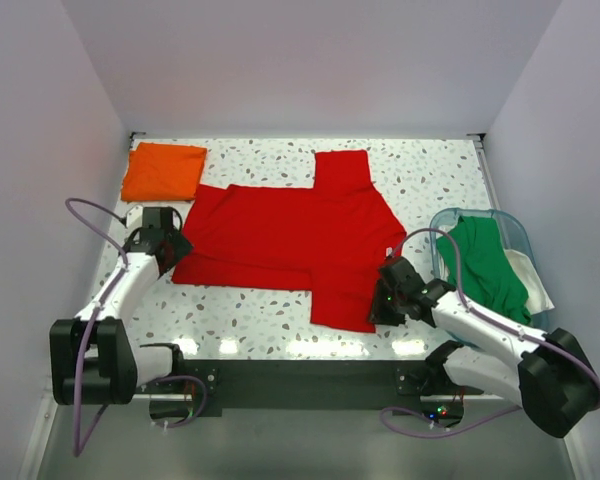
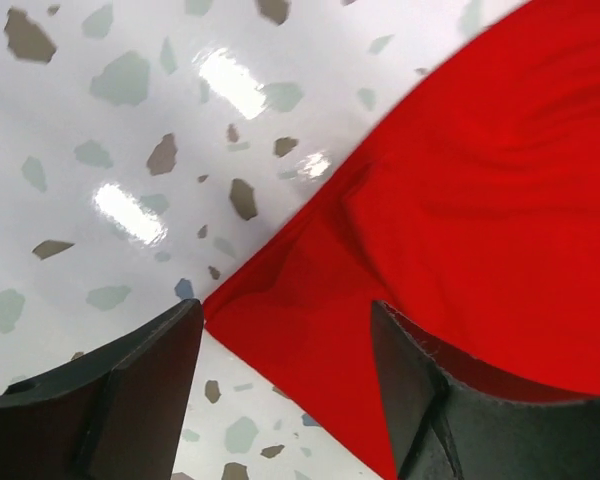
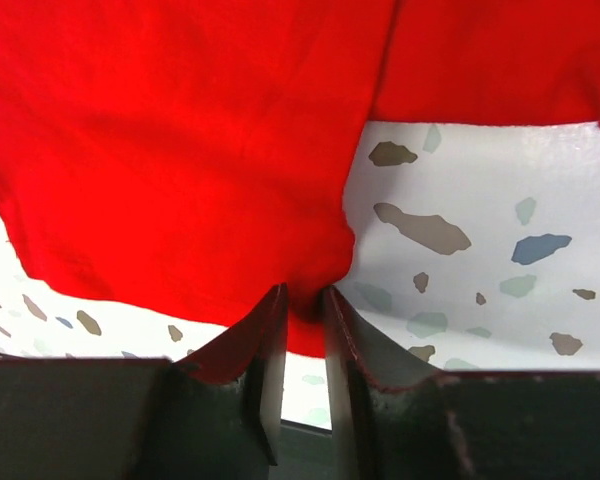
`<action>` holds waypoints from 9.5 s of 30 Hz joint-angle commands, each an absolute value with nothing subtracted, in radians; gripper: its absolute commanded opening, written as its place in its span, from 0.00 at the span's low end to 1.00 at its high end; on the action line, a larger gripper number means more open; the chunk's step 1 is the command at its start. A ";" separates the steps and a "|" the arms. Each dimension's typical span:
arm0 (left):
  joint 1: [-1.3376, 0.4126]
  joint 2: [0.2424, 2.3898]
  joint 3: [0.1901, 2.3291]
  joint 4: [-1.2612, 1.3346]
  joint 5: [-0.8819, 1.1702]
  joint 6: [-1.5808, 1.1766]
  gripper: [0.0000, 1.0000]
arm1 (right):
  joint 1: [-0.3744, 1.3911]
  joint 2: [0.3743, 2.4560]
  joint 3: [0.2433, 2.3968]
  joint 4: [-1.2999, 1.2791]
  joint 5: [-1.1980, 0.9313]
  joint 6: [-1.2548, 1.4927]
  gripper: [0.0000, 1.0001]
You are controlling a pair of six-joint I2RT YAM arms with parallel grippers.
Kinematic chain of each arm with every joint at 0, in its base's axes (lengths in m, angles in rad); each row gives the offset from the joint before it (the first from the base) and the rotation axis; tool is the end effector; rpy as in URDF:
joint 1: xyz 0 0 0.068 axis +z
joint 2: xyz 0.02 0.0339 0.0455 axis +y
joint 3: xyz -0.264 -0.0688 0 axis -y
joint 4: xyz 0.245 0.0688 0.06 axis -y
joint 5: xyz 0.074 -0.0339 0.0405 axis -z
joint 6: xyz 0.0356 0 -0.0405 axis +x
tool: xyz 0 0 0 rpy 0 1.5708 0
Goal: Fold and stack the t-shirts
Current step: Fold the tshirt
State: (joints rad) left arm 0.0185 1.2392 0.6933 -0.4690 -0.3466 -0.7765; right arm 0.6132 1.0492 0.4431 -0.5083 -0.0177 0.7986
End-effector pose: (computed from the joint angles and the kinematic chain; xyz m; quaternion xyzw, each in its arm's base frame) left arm 0.2311 0.0164 0.1959 -0.4103 0.8550 0.0540 0.3124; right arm 0.1405 0.0997 0.1538 0.0882 0.9700 0.1533 0.1666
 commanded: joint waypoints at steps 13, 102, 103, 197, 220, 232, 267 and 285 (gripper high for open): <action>0.014 1.080 0.830 -0.314 -0.051 -0.580 0.79 | 0.630 1.120 0.757 -0.614 0.014 0.781 0.00; 0.009 1.514 0.989 -0.443 -0.287 -0.793 0.70 | 0.120 1.710 1.111 -0.055 -0.198 0.767 0.00; 0.009 1.508 0.988 -0.449 -0.293 -0.793 0.74 | 0.120 1.715 1.109 -0.051 -0.199 0.767 0.00; 0.012 1.235 0.515 -0.321 -0.324 -0.931 0.04 | 0.110 1.040 0.589 -0.547 0.029 0.684 0.00; 0.011 0.879 0.471 -0.560 -0.265 -1.012 0.24 | 0.109 0.534 0.696 -1.087 0.049 0.729 0.26; 0.011 0.990 0.705 -0.435 -0.259 -0.864 0.73 | 0.110 0.713 0.807 -0.805 -0.074 0.594 0.62; -0.083 2.238 1.720 -0.498 -0.460 -0.753 0.45 | 0.112 1.828 1.396 -0.250 -0.077 0.419 0.53; -0.083 2.238 1.684 -0.477 -0.405 -0.746 0.00 | 0.110 2.138 1.641 -0.267 -0.019 0.338 0.57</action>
State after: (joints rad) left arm -0.0811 2.2349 1.6939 -0.4828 -0.4301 -0.7399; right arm 0.1150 2.1155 1.5665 -0.2852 -0.0666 0.3828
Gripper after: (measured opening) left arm 0.022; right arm 0.567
